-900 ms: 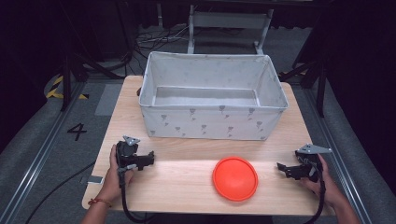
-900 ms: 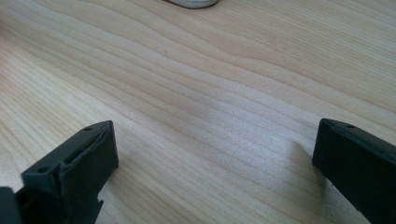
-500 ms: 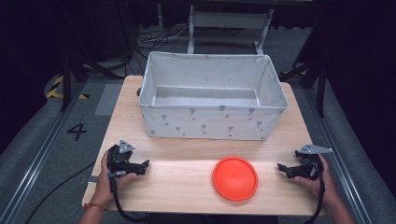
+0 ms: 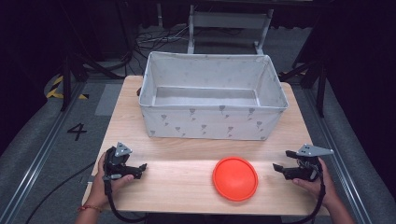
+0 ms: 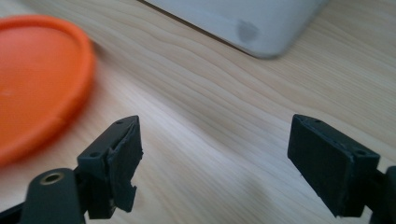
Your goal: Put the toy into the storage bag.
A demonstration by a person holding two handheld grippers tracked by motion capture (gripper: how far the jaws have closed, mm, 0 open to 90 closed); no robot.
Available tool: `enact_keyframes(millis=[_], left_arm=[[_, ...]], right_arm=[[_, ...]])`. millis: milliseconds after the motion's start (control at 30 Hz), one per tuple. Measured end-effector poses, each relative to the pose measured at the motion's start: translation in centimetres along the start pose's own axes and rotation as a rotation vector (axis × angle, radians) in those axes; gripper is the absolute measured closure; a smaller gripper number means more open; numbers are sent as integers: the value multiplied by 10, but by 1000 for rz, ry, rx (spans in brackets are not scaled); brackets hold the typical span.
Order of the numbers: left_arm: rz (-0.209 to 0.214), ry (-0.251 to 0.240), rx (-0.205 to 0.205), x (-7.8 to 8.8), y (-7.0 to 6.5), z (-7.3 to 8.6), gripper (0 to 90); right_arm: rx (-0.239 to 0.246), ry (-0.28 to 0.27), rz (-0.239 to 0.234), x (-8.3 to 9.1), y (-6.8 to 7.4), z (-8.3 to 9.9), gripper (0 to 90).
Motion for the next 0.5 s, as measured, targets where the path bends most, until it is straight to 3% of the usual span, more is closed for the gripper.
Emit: enact_keyframes(millis=[67,200,367,500], left_arm=[[-11,-10,2,-1,0,0,5],[-12,-12,0,-1,0,0,5],[-2,-8,-2,0,0,0,5],[-6,-11,-1,-1,0,0,6]], right_arm=[[14,2,-13,-1,7,-2,190],[68,25,-63,-8,38,-9,202],[121,76,-123,-29,70,-12,218],[146,99,-134,-39,80,-11,236]])
Point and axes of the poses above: each handheld gripper's, and its own axes: x roughly backward along the jaws, z roughly out of its underside, y roughly to its left, the point moved 4 cm from there along -x, roughly forward along the jaws, and after that the axes turned 15 degrees about -x, right-handed, at the moved point
